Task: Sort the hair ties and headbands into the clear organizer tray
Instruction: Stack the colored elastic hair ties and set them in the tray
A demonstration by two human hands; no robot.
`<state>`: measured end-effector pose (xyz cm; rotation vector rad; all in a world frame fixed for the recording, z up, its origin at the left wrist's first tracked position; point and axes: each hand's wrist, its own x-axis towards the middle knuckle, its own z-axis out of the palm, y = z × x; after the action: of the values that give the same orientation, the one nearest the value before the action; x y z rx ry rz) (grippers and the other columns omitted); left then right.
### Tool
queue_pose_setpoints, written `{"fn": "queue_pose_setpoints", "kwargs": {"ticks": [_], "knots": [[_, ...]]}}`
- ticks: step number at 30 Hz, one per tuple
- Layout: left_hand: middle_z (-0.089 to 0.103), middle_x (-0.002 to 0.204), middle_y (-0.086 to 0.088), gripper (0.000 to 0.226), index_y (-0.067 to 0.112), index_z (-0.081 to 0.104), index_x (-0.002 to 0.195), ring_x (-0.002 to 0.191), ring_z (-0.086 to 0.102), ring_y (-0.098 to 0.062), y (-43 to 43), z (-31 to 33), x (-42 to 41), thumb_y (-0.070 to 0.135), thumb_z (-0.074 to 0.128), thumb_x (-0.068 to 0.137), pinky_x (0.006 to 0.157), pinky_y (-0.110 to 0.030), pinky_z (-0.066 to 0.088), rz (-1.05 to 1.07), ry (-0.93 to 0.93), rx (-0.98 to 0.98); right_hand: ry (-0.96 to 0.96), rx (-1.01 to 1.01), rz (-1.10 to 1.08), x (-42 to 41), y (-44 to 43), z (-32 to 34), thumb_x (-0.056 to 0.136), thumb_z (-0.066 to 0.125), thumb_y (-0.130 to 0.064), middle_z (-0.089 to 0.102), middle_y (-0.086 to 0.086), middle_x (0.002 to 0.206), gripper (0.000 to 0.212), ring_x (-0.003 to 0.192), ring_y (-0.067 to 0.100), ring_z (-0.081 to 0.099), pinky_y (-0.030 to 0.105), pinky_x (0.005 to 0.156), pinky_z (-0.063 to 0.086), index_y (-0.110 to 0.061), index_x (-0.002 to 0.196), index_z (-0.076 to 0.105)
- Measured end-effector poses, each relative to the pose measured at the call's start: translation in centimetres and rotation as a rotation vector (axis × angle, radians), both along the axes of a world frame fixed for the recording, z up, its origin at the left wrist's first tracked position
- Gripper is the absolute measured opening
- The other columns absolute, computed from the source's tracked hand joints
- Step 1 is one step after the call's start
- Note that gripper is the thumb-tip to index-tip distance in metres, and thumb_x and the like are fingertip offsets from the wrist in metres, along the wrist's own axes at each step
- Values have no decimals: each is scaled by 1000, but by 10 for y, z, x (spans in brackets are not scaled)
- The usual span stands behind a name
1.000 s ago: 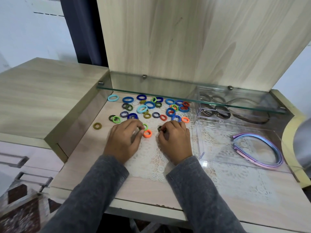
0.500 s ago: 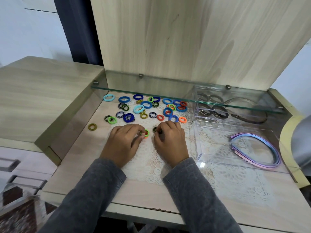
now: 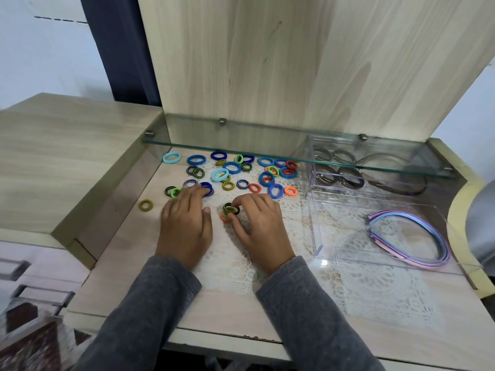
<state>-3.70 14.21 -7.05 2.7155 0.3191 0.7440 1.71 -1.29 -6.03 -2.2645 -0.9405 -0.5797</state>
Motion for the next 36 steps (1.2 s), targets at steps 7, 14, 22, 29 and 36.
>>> {"fn": "queue_pose_setpoints", "kwargs": {"ticks": [7,14,22,29,36], "knots": [[8,162,-6,62,15,13,154,149,7,-27,0,-4,2,38,32,100,119,-47,7,151,288,85,-5,-67,-14,3,2,-1,92,52,-38,63,-5,103,23,98,16,51,37,81,45,-19,104,60],[8,162,-7,64,15,16,154,149,7,-29,1,-5,5,43,19,96,118,-48,6,163,333,129,-31,-97,1,4,2,-4,89,63,-33,62,-2,102,18,95,18,51,38,78,46,-18,99,62],[11,162,-7,68,16,23,153,149,9,-29,-1,-3,3,43,18,90,118,-48,8,135,311,119,-11,-173,-5,4,5,-4,88,61,-36,59,-1,105,21,98,19,49,37,80,45,-18,99,65],[0,163,-4,59,20,16,154,150,0,-25,-4,3,3,38,27,99,119,-44,2,143,340,111,31,-179,19,4,5,-4,88,59,-33,58,0,106,22,99,18,48,38,82,47,-16,100,65],[-8,163,-3,60,24,6,155,149,-9,-24,-6,11,5,42,21,99,119,-47,-4,203,430,201,67,-190,59,1,-2,1,87,59,-31,57,0,107,24,99,18,46,37,84,46,-14,102,64]]}}
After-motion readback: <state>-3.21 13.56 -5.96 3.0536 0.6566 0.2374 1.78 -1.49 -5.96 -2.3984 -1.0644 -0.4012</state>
